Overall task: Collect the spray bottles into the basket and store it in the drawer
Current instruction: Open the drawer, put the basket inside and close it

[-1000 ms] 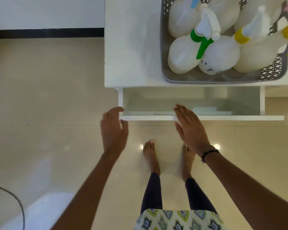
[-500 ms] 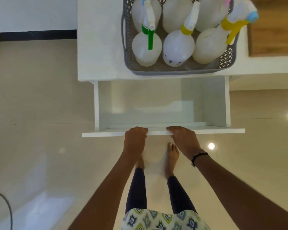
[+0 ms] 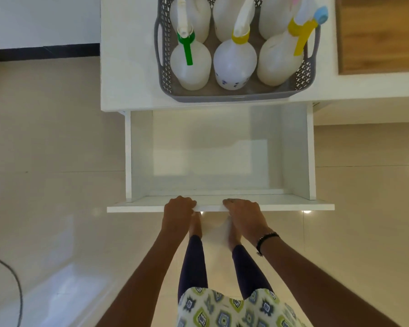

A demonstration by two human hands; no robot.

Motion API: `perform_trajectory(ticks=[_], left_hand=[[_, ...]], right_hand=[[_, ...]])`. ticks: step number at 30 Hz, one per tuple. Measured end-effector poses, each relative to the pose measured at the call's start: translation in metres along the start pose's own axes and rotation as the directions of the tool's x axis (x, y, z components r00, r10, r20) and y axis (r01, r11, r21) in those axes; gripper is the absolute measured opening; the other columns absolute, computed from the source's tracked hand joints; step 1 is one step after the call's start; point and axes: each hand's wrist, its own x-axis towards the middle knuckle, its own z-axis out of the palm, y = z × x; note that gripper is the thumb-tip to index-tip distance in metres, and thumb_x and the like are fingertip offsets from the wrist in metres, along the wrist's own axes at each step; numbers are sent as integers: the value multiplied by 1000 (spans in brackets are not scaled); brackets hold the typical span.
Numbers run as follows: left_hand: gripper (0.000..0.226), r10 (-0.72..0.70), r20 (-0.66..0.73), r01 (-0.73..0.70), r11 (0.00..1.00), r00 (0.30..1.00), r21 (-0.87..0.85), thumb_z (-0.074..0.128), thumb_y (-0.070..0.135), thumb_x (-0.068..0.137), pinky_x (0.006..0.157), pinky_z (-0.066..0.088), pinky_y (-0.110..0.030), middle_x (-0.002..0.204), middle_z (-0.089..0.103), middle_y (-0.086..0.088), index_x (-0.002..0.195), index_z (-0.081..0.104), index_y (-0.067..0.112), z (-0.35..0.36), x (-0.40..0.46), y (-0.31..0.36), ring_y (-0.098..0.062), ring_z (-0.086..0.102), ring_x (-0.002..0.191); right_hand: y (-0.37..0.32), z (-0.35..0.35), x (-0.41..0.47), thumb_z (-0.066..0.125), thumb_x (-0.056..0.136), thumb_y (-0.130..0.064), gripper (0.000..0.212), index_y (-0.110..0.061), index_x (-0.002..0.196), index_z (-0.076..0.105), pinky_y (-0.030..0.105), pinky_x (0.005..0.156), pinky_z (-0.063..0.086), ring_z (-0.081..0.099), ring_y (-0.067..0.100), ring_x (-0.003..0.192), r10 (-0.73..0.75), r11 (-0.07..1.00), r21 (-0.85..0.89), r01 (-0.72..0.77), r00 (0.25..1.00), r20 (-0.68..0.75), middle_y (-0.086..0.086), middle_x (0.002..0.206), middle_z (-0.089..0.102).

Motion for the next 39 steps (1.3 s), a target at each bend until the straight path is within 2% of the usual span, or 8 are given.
perform_trajectory(ticks=[12,16,20,23,25,29,33,39], left_hand=[[30,-88,133,101,991,987,-90,64,20,87,97,41,-24,121,65,0,117,66,16,-8,0,3,-17,59,111],[26,-184,182,250,842,966,-478,70,19,83,90,43,-23,116,68,-5,106,70,10,-35,15,4,-16,62,105],[16,-360,68,224,412,931,-883,56,13,90,88,46,-35,106,69,-12,98,69,12,-94,47,9,-25,63,98],[19,-439,-96,38,287,893,-957,50,10,93,80,45,-32,100,65,-11,103,65,7,-149,82,12,-23,60,93],[23,-468,-182,-40,296,865,-954,48,16,94,85,49,-35,103,67,-13,107,64,6,-186,108,13,-24,62,93],[22,-433,-191,-29,354,881,-935,54,30,89,98,50,-40,109,69,-9,99,68,16,-239,152,11,-28,65,104],[19,-388,-267,-4,560,882,-828,54,19,87,72,49,-29,81,64,0,72,62,29,-257,181,10,-18,57,79],[28,-362,-375,-11,707,853,-707,47,13,92,83,51,-29,107,65,-3,116,61,12,-250,192,10,-14,57,90]], right_hand=[[2,-10,-5,52,96,-18,20,-14,114,59,31,89,54,67,19,96,-36,999,-11,37,995,98,3,105,70],[24,-45,-3,49,93,-53,44,-18,114,67,29,90,51,67,18,104,152,948,288,-136,988,-35,-2,112,71],[69,-109,9,46,100,-25,30,-9,101,71,26,67,45,69,31,84,556,741,647,-178,703,-443,13,92,74],[105,-172,37,44,100,-14,28,0,107,68,34,78,45,66,35,92,667,669,735,-105,520,-533,23,100,71],[122,-212,59,42,100,-14,29,3,107,66,32,83,43,64,33,99,668,675,735,-64,477,-572,24,105,69],[138,-269,100,40,97,-11,33,15,86,59,36,65,40,58,43,83,555,760,649,-44,563,-612,35,84,61],[143,-286,122,47,87,-3,21,1,67,53,21,47,19,38,21,68,497,821,561,-106,615,-612,16,61,43],[141,-280,134,43,90,6,18,10,92,61,32,67,38,59,38,90,557,784,609,-118,567,-607,28,94,64]])
